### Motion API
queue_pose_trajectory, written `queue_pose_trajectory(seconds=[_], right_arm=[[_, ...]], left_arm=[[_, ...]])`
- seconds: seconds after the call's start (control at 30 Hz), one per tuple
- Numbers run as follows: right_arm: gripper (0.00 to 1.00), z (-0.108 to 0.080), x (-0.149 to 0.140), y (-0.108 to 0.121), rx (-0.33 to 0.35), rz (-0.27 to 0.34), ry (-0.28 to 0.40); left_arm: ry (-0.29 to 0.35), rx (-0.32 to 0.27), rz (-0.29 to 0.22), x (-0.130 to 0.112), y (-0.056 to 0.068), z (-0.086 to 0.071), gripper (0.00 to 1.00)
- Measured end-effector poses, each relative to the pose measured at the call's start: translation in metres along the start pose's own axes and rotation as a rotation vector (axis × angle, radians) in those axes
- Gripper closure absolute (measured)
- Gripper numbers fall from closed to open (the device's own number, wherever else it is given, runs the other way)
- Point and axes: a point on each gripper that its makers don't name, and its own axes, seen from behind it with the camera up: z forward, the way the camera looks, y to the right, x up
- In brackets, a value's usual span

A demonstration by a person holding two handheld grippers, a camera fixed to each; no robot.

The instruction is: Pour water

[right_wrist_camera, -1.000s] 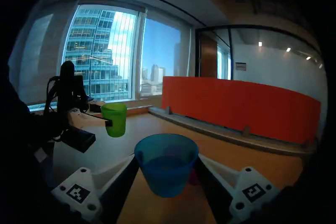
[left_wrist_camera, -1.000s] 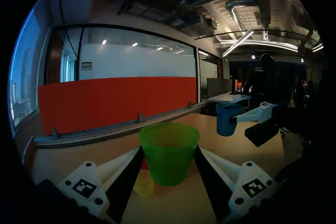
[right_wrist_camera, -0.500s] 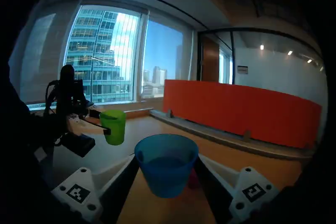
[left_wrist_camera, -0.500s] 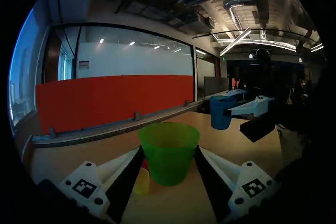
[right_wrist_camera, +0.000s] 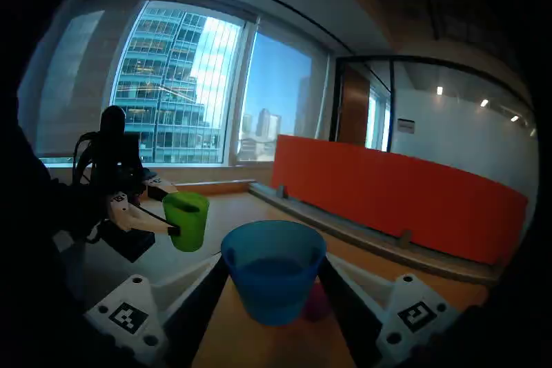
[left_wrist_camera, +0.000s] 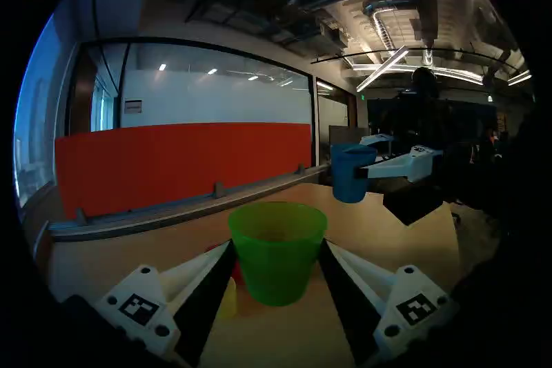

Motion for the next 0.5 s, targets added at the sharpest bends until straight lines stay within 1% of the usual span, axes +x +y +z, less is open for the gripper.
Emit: queue_pose_trajectory(seconds=[0.5], right_arm=[[0.11, 0.017, 0.024, -0.005, 0.040, -0.124, -0.001]], left_arm=[[-0.003, -0.028, -0.005, -0.002, 0.011, 0.006, 0.17]])
